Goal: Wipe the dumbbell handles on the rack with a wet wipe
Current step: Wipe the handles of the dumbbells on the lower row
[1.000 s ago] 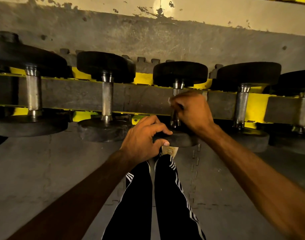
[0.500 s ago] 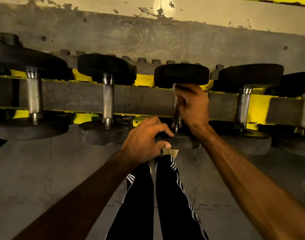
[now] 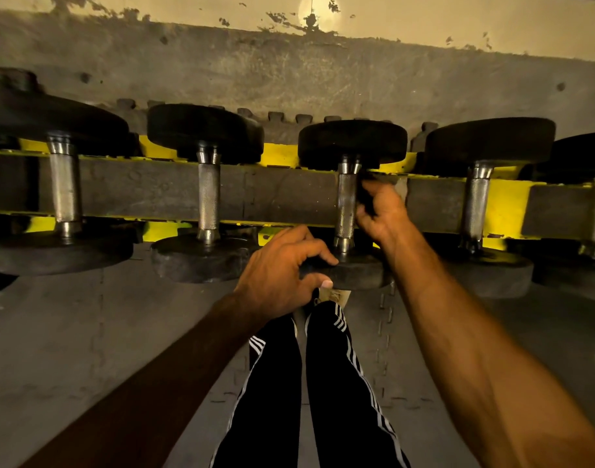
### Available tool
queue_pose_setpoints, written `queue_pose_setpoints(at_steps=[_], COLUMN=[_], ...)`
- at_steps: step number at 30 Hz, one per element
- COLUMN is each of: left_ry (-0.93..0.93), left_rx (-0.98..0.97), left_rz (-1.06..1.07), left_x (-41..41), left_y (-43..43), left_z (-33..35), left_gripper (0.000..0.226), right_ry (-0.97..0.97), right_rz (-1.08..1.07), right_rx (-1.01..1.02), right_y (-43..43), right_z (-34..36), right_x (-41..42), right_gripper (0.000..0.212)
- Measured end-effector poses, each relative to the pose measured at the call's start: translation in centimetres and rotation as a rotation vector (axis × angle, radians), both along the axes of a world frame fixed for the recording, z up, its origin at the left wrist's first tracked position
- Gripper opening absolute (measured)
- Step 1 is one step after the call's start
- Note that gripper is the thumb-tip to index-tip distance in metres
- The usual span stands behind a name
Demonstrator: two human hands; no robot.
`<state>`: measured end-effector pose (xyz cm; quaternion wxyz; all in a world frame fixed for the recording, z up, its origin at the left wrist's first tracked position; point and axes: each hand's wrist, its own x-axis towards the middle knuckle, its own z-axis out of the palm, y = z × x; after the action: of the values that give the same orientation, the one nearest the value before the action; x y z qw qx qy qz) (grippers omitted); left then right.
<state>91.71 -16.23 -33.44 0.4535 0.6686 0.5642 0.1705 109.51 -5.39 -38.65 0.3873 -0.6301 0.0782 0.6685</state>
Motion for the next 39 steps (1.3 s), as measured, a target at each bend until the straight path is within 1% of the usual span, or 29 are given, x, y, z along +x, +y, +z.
queue_pose_setpoints(at_steps=[2,3,6,8,10,12,13,16,18,19,22,25,26,27,29,31,32,33,34,35,36,37,38,39], left_ry=[0.003,0.003,-0.004,-0.002,0.004,0.011,0.012,0.015,0.021,0.020,0.013,0.013,0.009,0.005,0.001,0.000,0.002,0.005,0.007,0.007,0.010,0.015,0.019,0.020], left_rx=[-0.004,-0.005,0.011,0.011,0.009,0.006,0.008,0.011,0.010,0.008,0.004,-0.011,-0.013,-0.010,-0.007,0.003,0.011,0.020,0.027,0.031,0.033,0.038,0.042,0.043], left_rz=[-0.006,-0.006,0.000,-0.004,-0.012,-0.019,-0.021,-0.026,-0.030,-0.029,-0.023,-0.013,-0.012,-0.010,-0.003,0.011,0.016,0.020,0.022,0.021,0.016,0.012,0.011,0.010], left_x=[0.0,0.0,-0.1,-0.2,-0.2,-0.1,-0.1,-0.2,-0.2,-0.2,-0.1,-0.1,0.0,0.0,0.1,0.1,0.1,0.1,0.0,0.0,0.0,0.0,0.0,0.0], left_y=[0.0,-0.1,-0.1,-0.1,-0.1,-0.1,0.0,0.0,0.0,0.0,0.1,0.0,0.0,0.0,0.1,0.0,-0.1,-0.3,-0.4,-0.4,-0.4,-0.4,-0.4,-0.4], left_z=[0.0,0.0,-0.2,-0.2,-0.1,0.1,0.1,0.0,-0.1,-0.1,0.0,0.1,0.1,0.1,0.1,0.1,0.0,0.0,-0.1,-0.2,-0.2,-0.3,-0.3,-0.3], left_gripper=[0.034,0.033,0.035,0.036,0.034,0.033,0.033,0.034,0.033,0.033,0.036,0.041,0.041,0.041,0.040,0.035,0.034,0.032,0.031,0.031,0.030,0.030,0.030,0.030], right_ry=[-0.129,-0.243,-0.724,-1.008,-1.183,-1.306,-1.360,-1.452,-1.530,-1.568,-1.652,-1.714,-1.691,-1.634,-1.460,-1.302,-1.274,-1.274,-1.305,-1.338,-1.348,-1.344,-1.316,-1.291], right_rz=[0.038,0.082,0.318,0.473,0.594,0.734,0.801,0.962,1.137,1.244,1.528,1.860,1.935,2.003,2.131,2.257,2.238,2.154,2.013,1.818,1.595,1.417,1.339,1.322], right_rx=[0.135,0.209,0.443,0.660,0.861,0.970,1.003,1.135,1.239,1.246,1.082,0.799,0.733,0.712,0.793,0.876,0.916,0.961,0.991,0.992,0.985,0.976,0.965,0.984], right_y=[-0.2,-0.3,-1.2,-1.9,-2.1,-2.1,-2.0,-1.9,-1.8,-1.6,-1.1,-1.1,-1.0,-1.0,-1.0,-0.8,-0.7,-0.4,-0.1,-0.1,-0.4,-1.0,-1.9,-2.9], right_z=[0.1,0.2,1.2,1.6,1.5,1.2,1.1,1.1,1.1,1.2,1.9,3.6,4.1,4.6,5.2,5.9,5.8,5.5,5.2,4.7,4.5,4.3,4.3,4.3], right_x=[0.4,0.5,0.4,0.1,0.1,0.5,0.7,1.1,1.1,0.9,-0.7,-2.8,-3.2,-3.4,-3.3,-2.4,-1.7,-0.9,-0.2,0.5,1.0,1.2,1.4,1.6], right_gripper=[0.015,0.017,0.018,0.018,0.015,0.016,0.019,0.024,0.025,0.030,0.038,0.034,0.030,0.025,0.019,0.020,0.022,0.026,0.030,0.033,0.032,0.028,0.025,0.022])
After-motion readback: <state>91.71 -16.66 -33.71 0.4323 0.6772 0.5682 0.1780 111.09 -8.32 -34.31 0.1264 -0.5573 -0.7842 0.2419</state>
